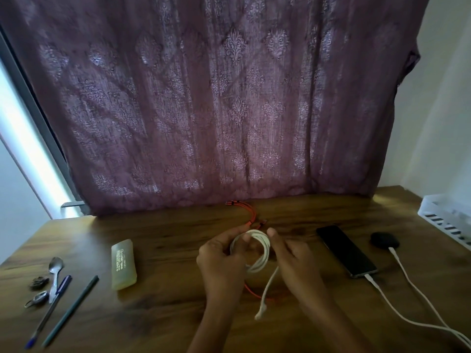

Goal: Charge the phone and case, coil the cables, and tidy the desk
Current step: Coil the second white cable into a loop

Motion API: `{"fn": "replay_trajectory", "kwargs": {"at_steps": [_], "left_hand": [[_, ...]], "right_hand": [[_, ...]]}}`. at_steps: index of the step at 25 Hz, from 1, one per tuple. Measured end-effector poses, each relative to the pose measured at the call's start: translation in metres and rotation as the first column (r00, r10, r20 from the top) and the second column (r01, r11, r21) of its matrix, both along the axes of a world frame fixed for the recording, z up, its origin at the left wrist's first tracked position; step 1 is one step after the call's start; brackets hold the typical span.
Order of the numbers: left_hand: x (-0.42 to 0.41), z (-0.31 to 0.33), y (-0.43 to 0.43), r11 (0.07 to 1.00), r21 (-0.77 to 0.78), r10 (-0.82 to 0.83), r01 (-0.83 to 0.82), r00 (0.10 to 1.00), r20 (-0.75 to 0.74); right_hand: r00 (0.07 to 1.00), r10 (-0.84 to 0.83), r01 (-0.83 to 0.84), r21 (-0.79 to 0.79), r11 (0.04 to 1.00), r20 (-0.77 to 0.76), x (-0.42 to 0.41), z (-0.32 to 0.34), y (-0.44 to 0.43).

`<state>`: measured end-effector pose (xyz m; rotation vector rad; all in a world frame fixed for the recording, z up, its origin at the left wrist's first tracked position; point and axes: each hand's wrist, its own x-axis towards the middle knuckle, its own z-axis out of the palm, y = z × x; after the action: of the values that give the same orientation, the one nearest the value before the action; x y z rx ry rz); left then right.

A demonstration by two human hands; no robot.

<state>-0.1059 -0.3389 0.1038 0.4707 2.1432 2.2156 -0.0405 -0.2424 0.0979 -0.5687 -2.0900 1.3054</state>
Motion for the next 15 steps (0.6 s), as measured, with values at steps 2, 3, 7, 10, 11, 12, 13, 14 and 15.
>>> {"fn": "replay_trajectory", "kwargs": {"at_steps": [2, 3, 7, 10, 11, 12, 13, 14, 15], "left_hand": [[0.001, 0.002, 0.0, 1.0, -0.01, 0.018, -0.018, 1.0, -0.014], [0.001, 0.002, 0.001, 1.0, -0.001, 0.012, -0.012, 1.0, 0.01], [0.007, 0.002, 0.004, 0.993, 0.106, -0.065, 0.05, 0.988, 0.142], [0.01, 0.003, 0.008, 0.988, 0.15, -0.055, 0.032, 0.987, 0.151], [0.009, 0.002, 0.008, 0.989, 0.146, -0.038, 0.017, 0.99, 0.139], [0.008, 0.0, 0.008, 0.989, 0.147, -0.028, 0.009, 0.992, 0.127], [0.006, -0.002, 0.008, 0.988, 0.152, -0.026, 0.007, 0.993, 0.118], [0.005, -0.003, 0.007, 0.988, 0.152, -0.029, 0.011, 0.993, 0.115], [0.005, -0.004, 0.007, 0.988, 0.153, -0.036, 0.018, 0.993, 0.115]], "right_hand": [[0.999, -0.037, 0.039, 0.105, 0.994, -0.014, 0.001, -0.003, 0.0], [0.997, -0.069, 0.072, 0.161, 0.984, -0.023, 0.001, -0.003, 0.002], [0.999, -0.045, 0.046, 0.081, 0.996, -0.014, 0.001, -0.003, 0.01], [0.997, 0.038, -0.051, -0.222, 0.974, -0.062, 0.005, 0.007, 0.002], [0.996, 0.045, -0.067, -0.344, 0.937, -0.072, 0.006, 0.01, 0.0], [0.994, 0.072, -0.1, -0.399, 0.911, -0.084, 0.008, 0.012, -0.001], [0.991, 0.121, -0.136, -0.341, 0.93, -0.063, 0.008, 0.011, -0.002], [0.987, 0.161, -0.161, -0.25, 0.955, -0.019, 0.008, 0.01, -0.003], [0.983, 0.18, -0.173, -0.168, 0.971, 0.028, 0.009, 0.008, -0.003]]}}
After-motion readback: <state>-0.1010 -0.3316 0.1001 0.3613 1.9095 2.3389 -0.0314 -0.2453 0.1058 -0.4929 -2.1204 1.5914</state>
